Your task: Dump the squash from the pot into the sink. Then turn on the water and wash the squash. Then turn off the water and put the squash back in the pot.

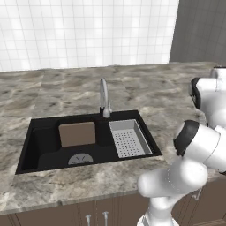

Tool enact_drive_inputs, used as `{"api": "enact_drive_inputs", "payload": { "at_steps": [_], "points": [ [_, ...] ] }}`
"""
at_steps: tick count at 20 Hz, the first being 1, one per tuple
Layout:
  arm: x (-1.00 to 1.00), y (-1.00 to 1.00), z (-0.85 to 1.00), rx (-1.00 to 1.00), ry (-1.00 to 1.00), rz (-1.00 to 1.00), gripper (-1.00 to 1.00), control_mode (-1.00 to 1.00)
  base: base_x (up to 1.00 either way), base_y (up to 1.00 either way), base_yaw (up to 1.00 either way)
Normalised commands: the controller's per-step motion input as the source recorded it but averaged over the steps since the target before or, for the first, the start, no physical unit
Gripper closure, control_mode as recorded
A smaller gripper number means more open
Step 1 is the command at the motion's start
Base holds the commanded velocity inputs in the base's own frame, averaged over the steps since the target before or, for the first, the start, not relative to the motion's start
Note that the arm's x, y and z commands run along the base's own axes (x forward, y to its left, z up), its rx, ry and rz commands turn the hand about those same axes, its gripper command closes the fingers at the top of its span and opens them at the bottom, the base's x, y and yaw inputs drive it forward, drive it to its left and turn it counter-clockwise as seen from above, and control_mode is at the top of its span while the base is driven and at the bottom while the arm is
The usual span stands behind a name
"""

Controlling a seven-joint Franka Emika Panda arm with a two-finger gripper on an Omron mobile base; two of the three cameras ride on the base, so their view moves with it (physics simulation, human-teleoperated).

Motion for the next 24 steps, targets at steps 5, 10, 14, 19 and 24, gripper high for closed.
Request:
{"api": "enact_drive_inputs", "payload": {
  "at_steps": [5,10,14,19,24],
  "points": [
    [0.00,-1.00,0.00,0.00,0.04,-0.06,1.00,-1.00,0.00,0.00,0.00],
    [0.00,-1.00,-0.05,0.01,0.00,-0.05,1.00,-1.00,0.00,0.00,0.00],
    [0.01,-0.93,-0.19,0.08,0.00,-0.01,1.00,-1.00,0.00,0.00,0.00],
    [0.18,-0.79,-0.22,0.06,0.00,0.00,1.00,-1.00,0.00,0.00,0.00],
    [0.08,-0.55,-0.18,0.04,-0.01,0.00,1.00,-1.00,0.00,0.00,0.00]
  ]
}}
